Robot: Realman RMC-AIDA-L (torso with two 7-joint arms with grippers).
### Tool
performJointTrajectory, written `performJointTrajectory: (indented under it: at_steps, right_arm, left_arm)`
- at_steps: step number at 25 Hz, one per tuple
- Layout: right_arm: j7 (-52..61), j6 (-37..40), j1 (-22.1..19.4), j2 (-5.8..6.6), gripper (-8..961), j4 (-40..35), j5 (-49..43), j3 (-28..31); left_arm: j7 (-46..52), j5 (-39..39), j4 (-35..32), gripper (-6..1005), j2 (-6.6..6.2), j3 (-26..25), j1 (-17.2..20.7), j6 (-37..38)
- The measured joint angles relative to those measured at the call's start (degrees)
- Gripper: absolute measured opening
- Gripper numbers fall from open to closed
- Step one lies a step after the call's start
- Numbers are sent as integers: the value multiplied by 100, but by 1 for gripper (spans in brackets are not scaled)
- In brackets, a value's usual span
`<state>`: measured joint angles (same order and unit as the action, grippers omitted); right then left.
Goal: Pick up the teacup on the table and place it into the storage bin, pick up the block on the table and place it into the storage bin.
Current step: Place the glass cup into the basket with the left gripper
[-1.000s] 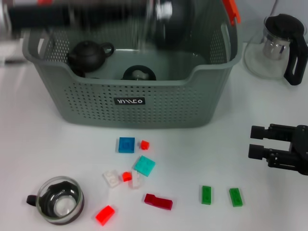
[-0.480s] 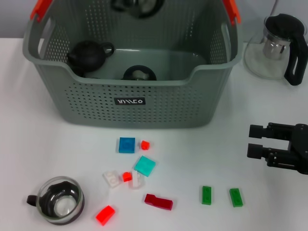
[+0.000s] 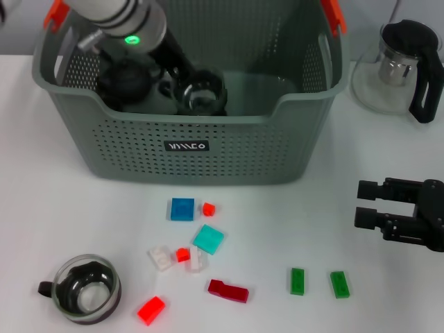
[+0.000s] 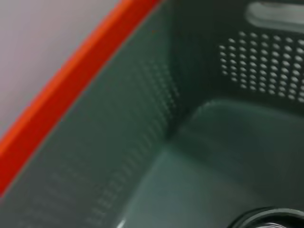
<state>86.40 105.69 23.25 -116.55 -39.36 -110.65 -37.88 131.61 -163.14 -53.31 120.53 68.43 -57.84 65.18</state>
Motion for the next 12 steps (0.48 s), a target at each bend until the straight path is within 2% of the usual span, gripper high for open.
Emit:
performJointTrajectory:
  at_steps: [2,9,12]
  right_arm:
    - [0,10,-5,6,674,0,0,0]
    - [0,24,-55,10,673,-1,0,57]
    - [0,29,-57,10,673,-2,0,79]
  left_arm:
    - [30,-11,88,59,11,154,-34,-48]
    - [151,-28,-123,62,63,162,-10,-22]
    - [154,-37,-497,162,143,54,94,43]
